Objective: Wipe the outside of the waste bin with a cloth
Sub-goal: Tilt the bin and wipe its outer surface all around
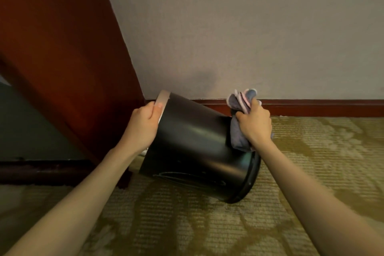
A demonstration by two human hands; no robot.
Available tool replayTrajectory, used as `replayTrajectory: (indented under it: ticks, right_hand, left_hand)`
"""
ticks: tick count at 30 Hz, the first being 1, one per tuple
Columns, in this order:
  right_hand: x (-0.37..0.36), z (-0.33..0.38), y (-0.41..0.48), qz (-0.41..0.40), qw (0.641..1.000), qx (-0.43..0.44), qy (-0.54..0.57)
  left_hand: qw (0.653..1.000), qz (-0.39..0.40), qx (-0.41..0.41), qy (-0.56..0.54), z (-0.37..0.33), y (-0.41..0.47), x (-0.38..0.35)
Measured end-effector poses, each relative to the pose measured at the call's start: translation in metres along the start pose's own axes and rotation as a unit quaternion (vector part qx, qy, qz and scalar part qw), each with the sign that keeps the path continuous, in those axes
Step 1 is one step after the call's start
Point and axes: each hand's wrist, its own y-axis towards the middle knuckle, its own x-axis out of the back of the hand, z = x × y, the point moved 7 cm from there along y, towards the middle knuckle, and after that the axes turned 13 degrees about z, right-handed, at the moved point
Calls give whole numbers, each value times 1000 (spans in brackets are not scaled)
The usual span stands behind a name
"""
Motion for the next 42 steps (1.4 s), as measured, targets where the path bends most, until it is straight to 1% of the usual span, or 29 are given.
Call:
replayTrajectory:
  ticks: [6,12,15,19,25,28,31,34,37,42]
  right_hand:
    - [4,8,-23,-32,998,53,9]
    - [3,12,-57,-84,988,115,58]
    - [3,2,-64,-88,985,123,84]
    - [7,-23,-60,-80,983,109,121]
    - [27,-74,-56,-84,988,35,126]
    - [43,-110,-56,-78,992,-28,98]
    - [57,-157,-61,-46,988,-121,80]
    - [77,-199,-75,-51,978,-182,91]
    - [98,-227,-88,-61,971,-219,75]
    - [113,-248,-101,-53,962,-255,77]
  left_hand:
    - [999,-19,17,35,-7,8,0]
    - [997,-32,59,27,-3,19,0]
    - [997,-24,66,19,-10,25,-3]
    - [999,1,43,22,-38,37,-13]
    - [999,39,15,12,-97,52,-47]
    - [997,81,4,12,-134,52,-79]
    - [989,140,-28,41,-176,42,-122]
    - [977,185,-51,97,-209,28,-166]
    - [964,212,-62,149,-228,14,-201]
    - [952,231,-75,186,-245,-4,-235]
